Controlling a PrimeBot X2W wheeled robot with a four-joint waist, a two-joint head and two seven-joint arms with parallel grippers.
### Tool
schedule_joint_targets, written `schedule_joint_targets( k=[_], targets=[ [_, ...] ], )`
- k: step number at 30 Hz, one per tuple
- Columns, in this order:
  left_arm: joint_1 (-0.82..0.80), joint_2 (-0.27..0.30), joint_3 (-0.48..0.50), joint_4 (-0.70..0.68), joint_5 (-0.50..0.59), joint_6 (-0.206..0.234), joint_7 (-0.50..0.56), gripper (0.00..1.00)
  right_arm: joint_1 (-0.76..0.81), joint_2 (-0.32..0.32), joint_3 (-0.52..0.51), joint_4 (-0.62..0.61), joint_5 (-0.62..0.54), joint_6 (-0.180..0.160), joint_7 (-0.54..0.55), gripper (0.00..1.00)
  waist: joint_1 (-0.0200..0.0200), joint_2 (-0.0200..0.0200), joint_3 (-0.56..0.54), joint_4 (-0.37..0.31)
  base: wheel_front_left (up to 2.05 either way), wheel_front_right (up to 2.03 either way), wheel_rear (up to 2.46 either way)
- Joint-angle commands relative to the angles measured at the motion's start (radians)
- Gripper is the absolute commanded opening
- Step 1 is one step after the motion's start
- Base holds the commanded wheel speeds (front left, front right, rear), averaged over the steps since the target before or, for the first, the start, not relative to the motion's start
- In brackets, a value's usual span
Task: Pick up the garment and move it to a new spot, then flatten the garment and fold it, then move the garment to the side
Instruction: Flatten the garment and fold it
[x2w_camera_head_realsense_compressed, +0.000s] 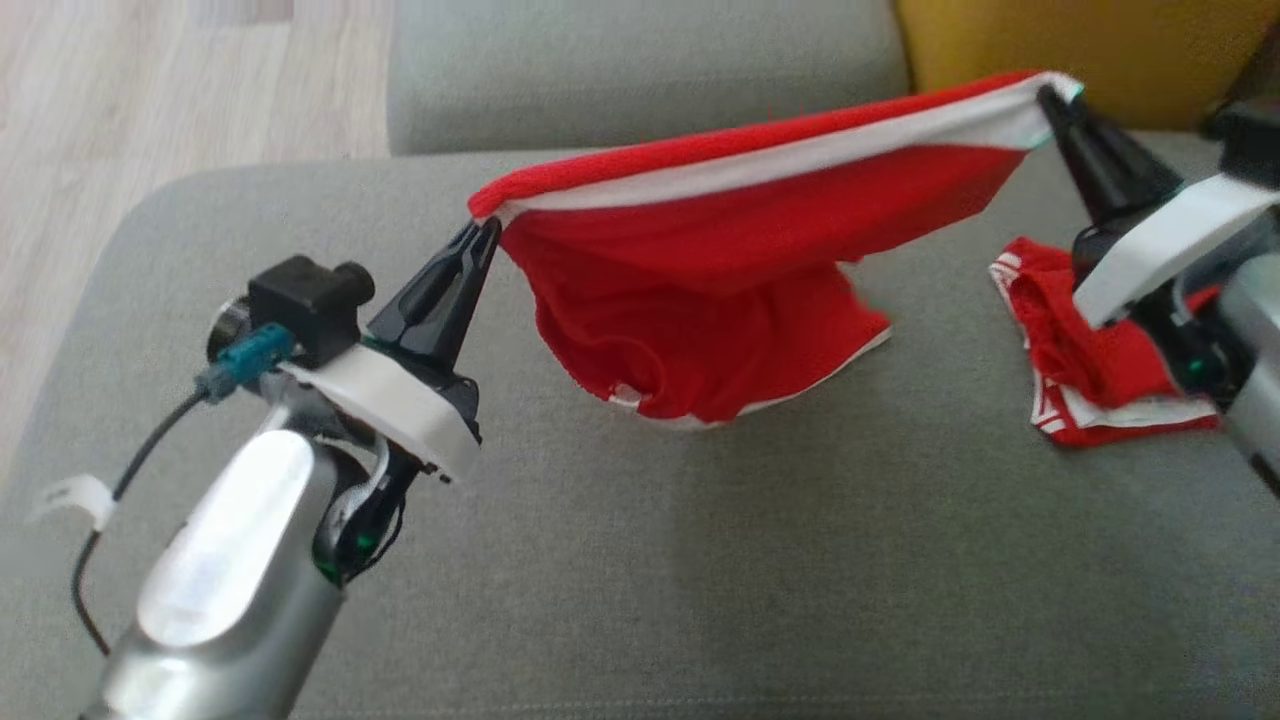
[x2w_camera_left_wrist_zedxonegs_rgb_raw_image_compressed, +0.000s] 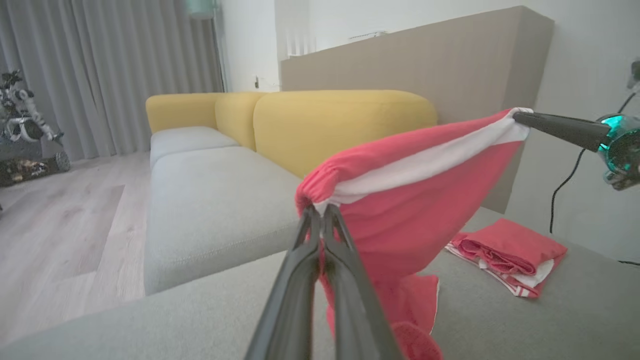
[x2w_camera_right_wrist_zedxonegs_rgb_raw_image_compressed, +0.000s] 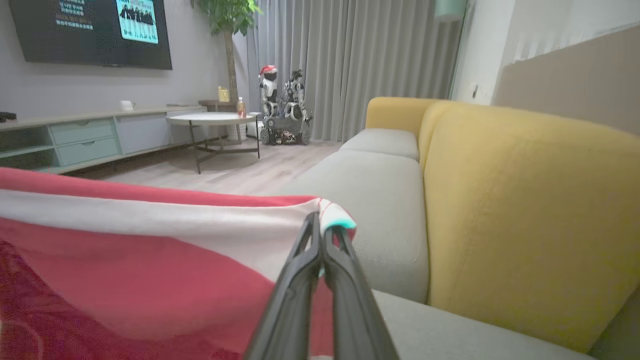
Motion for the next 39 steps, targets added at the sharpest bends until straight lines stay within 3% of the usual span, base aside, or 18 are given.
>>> schedule_joint_targets(
  k=[1, 10, 20, 24, 25, 29, 35, 39],
  targets=[
    [-0.057, 0.042, 0.045, -0.065, 0.002, 0.006, 0.018, 0.00, -0.001, -0.034, -0.031, -0.030, -0.016, -0.001, -0.017, 0.00, 0.0000, 0.0000, -0.028, -0.017, 0.00, 0.00, 0.00],
    [-0.077, 0.094, 0.102, -0.282, -0.044, 0.057, 0.144, 0.00, 0.016, -0.078, -0.226, -0.172, -0.139, -0.001, -0.021, 0.00, 0.0000, 0.0000, -0.082, -0.042, 0.00, 0.00, 0.00],
    [-0.111, 0.144, 0.096, -0.355, -0.054, 0.060, 0.263, 0.00, 0.117, -0.047, -0.469, -0.391, -0.300, -0.001, 0.150, 0.00, 0.0000, 0.0000, -0.034, -0.048, 0.00, 0.00, 0.00],
    [-0.197, 0.140, 0.106, -0.288, -0.092, 0.038, 0.317, 0.00, 0.093, -0.012, -0.517, -0.441, -0.363, -0.001, 0.237, 0.00, 0.0000, 0.0000, 0.045, -0.045, 0.00, 0.00, 0.00],
    [-0.281, 0.144, 0.108, -0.244, -0.082, 0.022, 0.327, 0.00, 0.041, 0.010, -0.529, -0.455, -0.373, -0.001, 0.271, 0.00, 0.0000, 0.0000, 0.115, -0.042, 0.00, 0.00, 0.00],
    [-0.436, 0.136, 0.105, -0.140, -0.051, 0.001, 0.316, 0.00, -0.085, 0.040, -0.533, -0.419, -0.405, -0.001, 0.290, 0.00, 0.0000, 0.0000, 0.220, -0.039, 0.00, 0.00, 0.00],
    [-0.758, 0.111, 0.100, 0.125, 0.064, -0.016, 0.158, 0.00, -0.385, 0.146, -0.556, -0.202, -0.523, -0.001, 0.173, 0.00, 0.0000, 0.0000, 0.366, -0.031, 0.00, 0.00, 0.00],
    [-0.863, 0.082, 0.085, 0.283, 0.097, -0.027, 0.027, 0.00, -0.479, 0.226, -0.567, -0.052, -0.566, -0.001, 0.075, 0.00, 0.0000, 0.0000, 0.408, -0.022, 0.00, 0.00, 0.00]
  ],
)
